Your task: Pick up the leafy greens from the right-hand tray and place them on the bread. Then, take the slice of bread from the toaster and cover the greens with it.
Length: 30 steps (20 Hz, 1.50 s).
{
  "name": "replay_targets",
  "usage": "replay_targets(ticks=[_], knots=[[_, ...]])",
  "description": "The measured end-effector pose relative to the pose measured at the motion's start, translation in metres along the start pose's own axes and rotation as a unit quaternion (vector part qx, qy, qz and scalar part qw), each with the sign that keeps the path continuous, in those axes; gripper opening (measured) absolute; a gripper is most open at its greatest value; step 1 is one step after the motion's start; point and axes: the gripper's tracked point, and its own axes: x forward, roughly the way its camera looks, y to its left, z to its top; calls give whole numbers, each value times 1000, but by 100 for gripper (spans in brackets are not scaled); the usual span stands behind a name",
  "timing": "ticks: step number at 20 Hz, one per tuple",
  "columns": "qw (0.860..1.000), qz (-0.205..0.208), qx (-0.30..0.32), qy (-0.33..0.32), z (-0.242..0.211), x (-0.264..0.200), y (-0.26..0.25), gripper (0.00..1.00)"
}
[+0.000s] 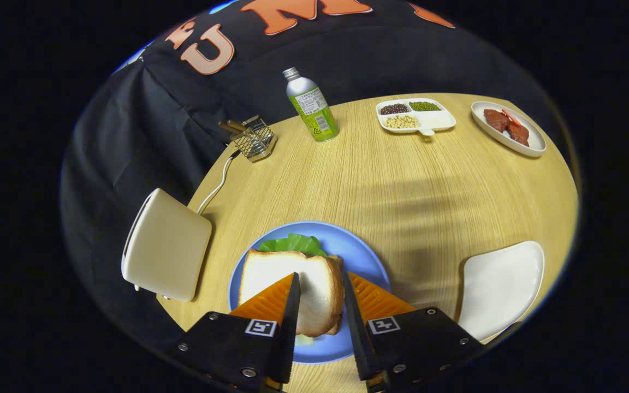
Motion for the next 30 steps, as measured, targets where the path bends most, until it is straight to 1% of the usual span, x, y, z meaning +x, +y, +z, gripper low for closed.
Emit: replay_targets(ticks=[1, 4, 6, 9, 10, 13, 15, 17, 18, 19, 20, 21, 23, 24, 28, 30], knots=[[1000, -2, -10, -14, 5, -4, 1, 50], [998, -6, -27, -59, 22, -26, 2, 56], [994, -12, -44, -99, 37, -48, 3, 56], [984, -24, -78, -156, 56, -89, 9, 56], [980, -29, -87, -177, 63, -105, 10, 57], [967, -40, -108, -228, 74, -151, 13, 65], [958, -46, -108, -262, 81, -180, 15, 69], [945, -56, -112, -303, 90, -210, 15, 76], [937, -66, -116, -323, 94, -225, 13, 77], [930, -75, -119, -340, 96, -238, 12, 81], [924, -84, -121, -354, 97, -252, 11, 83], [919, -91, -121, -364, 94, -264, 9, 87], [914, -105, -121, -371, 88, -280, 3, 94], [910, -110, -118, -382, 88, -289, 2, 96], [894, -117, -117, -416, 79, -317, 3, 97], [883, -127, -135, -431, 74, -330, 2, 97]])
